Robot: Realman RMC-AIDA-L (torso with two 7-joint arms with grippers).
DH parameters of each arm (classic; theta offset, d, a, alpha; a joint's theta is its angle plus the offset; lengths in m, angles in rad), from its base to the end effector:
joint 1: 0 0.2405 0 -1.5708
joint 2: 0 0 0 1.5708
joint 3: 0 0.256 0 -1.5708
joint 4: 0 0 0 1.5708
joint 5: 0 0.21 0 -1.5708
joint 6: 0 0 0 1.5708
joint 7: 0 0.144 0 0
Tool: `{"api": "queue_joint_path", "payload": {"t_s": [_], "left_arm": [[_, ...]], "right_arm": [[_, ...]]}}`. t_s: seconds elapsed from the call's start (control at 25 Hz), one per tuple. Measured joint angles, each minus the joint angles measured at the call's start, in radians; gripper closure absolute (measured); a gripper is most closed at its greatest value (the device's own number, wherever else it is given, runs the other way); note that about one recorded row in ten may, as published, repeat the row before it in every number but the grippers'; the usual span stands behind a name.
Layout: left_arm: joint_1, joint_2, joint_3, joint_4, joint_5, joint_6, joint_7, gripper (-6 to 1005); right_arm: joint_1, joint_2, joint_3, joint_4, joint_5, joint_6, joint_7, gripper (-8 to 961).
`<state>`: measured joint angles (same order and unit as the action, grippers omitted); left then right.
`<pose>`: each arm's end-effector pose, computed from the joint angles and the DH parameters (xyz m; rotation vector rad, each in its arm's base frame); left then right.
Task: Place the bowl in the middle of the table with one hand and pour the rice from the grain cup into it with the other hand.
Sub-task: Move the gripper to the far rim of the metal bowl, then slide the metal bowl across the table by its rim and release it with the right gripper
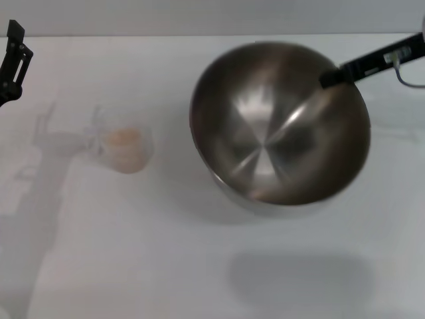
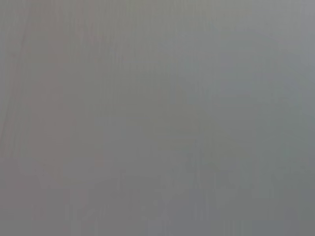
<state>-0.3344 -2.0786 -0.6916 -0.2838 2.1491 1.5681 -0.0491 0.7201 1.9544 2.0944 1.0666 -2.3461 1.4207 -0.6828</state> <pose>-0.2889 0.2895 0.0052 -1.4300 -0.2717 -0.9807 0.1924 0.4145 0.0602 -2.4824 1.1290 0.0177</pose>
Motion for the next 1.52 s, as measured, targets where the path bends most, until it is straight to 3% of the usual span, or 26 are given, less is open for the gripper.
{"api": "queue_joint_path", "payload": {"t_s": [0.4, 0.8, 1.28, 1.52], "left_arm": [[0.0, 0.0, 0.003, -0.003, 0.0, 0.001, 0.0, 197], [-0.002, 0.0, 0.004, -0.003, 0.002, 0.001, 0.0, 199], [-0.002, 0.0, 0.006, -0.003, 0.006, 0.001, 0.0, 202], [0.0, 0.0, 0.006, -0.011, 0.006, 0.001, 0.0, 203]], "right_arm": [[0.119, 0.003, -0.024, -0.182, -0.076, -0.095, 0.017, 919], [0.162, 0.007, -0.058, -0.286, -0.085, -0.171, 0.02, 915], [0.177, 0.015, -0.133, -0.31, -0.085, -0.19, 0.056, 911], [0.152, 0.018, -0.134, -0.236, -0.085, -0.172, 0.057, 795]]}}
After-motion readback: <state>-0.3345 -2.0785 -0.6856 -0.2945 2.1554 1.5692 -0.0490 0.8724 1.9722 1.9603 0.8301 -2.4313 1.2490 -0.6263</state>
